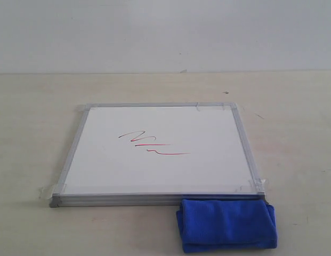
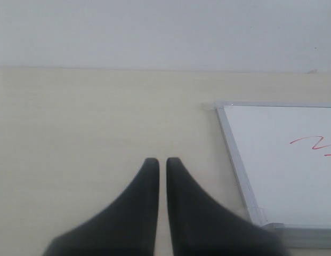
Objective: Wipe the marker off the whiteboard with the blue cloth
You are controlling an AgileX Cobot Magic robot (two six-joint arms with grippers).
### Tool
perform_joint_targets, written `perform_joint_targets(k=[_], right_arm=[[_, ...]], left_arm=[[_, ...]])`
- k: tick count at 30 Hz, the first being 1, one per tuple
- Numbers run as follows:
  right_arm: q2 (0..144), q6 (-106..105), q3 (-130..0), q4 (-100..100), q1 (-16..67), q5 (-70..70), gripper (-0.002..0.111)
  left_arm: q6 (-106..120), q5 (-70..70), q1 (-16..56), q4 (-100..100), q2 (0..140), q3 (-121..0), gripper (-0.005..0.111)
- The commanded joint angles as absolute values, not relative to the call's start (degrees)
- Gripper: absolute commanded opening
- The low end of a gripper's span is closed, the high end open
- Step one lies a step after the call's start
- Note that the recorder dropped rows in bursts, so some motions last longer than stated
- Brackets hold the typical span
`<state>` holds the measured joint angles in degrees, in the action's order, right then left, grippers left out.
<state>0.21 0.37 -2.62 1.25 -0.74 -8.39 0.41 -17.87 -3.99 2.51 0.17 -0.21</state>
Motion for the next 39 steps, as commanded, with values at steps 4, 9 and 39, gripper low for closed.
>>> perform_joint_targets(k=[4,9,39], right_arm=[[8.7,0.5,-20.0,0.9,-0.7,7.8,0.000],[13.3,1.0,-25.4,0.9,-0.7,7.8,0.000],[56.4,-24.6,-42.3,0.9,13.4,25.3,0.000]], left_arm=[[0.4,-17.2,-4.1,2.3,0.0,0.0,0.005],[0.4,-17.2,-4.1,2.3,0.0,0.0,0.005],[0.4,-17.2,-4.1,2.3,0.0,0.0,0.005]])
